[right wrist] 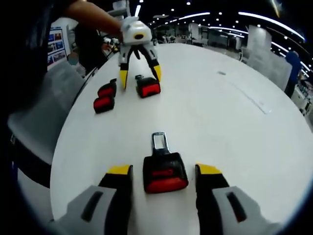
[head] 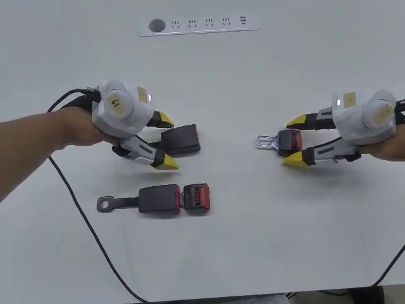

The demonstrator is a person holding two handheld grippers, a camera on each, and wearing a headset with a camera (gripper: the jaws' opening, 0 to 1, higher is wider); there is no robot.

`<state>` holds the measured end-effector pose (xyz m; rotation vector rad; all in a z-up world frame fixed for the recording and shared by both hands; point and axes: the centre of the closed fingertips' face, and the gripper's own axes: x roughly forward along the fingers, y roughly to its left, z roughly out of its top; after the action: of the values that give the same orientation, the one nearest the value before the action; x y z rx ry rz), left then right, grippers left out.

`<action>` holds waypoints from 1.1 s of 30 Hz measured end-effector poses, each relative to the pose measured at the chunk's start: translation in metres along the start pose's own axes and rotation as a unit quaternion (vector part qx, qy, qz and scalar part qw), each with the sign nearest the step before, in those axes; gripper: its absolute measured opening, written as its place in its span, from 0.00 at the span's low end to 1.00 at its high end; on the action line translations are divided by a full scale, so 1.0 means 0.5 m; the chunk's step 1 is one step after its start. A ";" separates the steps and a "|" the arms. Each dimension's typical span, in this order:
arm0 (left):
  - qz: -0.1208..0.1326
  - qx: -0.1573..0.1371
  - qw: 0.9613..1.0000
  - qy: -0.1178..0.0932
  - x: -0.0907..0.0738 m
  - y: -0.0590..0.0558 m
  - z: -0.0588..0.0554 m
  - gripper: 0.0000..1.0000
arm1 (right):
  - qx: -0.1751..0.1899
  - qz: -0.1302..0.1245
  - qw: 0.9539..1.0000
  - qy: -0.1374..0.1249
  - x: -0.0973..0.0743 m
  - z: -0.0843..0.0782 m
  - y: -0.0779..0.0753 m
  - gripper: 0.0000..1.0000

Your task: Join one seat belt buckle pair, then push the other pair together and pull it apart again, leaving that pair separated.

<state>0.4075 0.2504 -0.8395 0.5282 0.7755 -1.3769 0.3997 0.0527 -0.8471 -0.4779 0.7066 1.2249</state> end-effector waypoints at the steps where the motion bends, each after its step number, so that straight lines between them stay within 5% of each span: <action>1: 0.007 0.000 1.000 -0.005 -0.003 0.003 0.005 0.71 | 0.005 -0.009 1.000 -0.006 0.000 0.006 -0.004 0.62; 6: 0.041 -0.012 0.999 -0.025 -0.020 0.009 0.024 0.76 | 0.029 -0.049 0.998 -0.026 -0.003 0.030 -0.018 0.69; 12: 0.079 -0.082 0.993 -0.042 -0.049 0.009 0.022 0.85 | 0.084 -0.128 0.985 -0.079 -0.019 0.067 -0.024 0.78; 17: 0.134 -0.117 0.980 -0.084 -0.086 0.015 0.026 0.96 | 0.126 -0.164 0.972 -0.110 -0.023 0.089 0.003 0.87; 19: 0.143 -0.167 0.969 -0.110 -0.107 0.007 0.031 0.98 | 0.121 -0.177 0.970 -0.112 -0.025 0.095 0.015 0.88; 20: 0.150 -0.169 0.967 -0.119 -0.115 0.006 0.033 0.98 | 0.128 -0.184 0.968 -0.117 -0.025 0.101 0.024 0.90; 33: 0.201 -0.197 0.945 -0.165 -0.200 -0.085 0.016 1.00 | 0.145 -0.236 0.949 -0.153 -0.044 0.164 0.082 1.00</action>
<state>0.3657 0.3046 -0.7549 0.1210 0.6042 -0.8689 0.3754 0.1051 -0.7724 -0.1856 0.4580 0.7056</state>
